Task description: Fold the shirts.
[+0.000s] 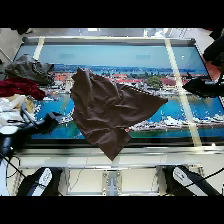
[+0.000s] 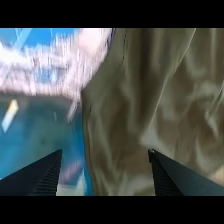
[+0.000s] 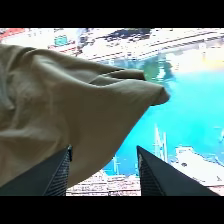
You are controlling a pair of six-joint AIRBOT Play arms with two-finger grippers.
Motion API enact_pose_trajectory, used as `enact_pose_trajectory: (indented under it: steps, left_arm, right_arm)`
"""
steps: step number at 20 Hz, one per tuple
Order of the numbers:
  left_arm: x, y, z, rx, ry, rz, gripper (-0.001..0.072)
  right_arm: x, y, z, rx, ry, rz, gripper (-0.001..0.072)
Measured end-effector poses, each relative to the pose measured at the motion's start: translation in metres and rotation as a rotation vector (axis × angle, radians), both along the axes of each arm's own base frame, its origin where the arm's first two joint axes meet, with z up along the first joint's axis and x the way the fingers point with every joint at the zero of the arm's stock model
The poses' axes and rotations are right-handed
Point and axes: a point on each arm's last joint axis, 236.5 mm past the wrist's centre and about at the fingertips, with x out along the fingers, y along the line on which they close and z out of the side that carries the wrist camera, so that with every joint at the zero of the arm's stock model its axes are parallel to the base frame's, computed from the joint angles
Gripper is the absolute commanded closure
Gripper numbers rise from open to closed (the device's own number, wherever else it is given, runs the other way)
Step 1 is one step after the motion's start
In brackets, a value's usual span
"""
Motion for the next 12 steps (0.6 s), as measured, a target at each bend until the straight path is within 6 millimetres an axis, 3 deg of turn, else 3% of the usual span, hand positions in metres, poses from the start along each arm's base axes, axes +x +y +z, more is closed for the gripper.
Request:
enact_pose_trajectory:
  steps: [5,10,11,12]
  left_arm:
    - [-0.043,-0.076,-0.040,-0.066,0.135,-0.166,0.0129]
    - [-0.060,-0.126,-0.063,-0.170,0.255,-0.194,0.0135]
    - [-0.059,-0.133,-0.065,-0.194,0.258,-0.190,0.0287]
    - [-0.058,-0.138,-0.068,-0.207,0.259,-0.184,0.0563]
  right_arm:
    - [0.000,0.005,0.007,0.030,-0.017,0.000,0.0262]
    - [-0.004,0.011,0.018,0.039,-0.044,0.007,0.0262]
    - [-0.004,0.011,0.019,0.036,-0.049,0.006,0.0262]
    - [-0.004,0.010,0.019,0.034,-0.050,0.005,0.0262]
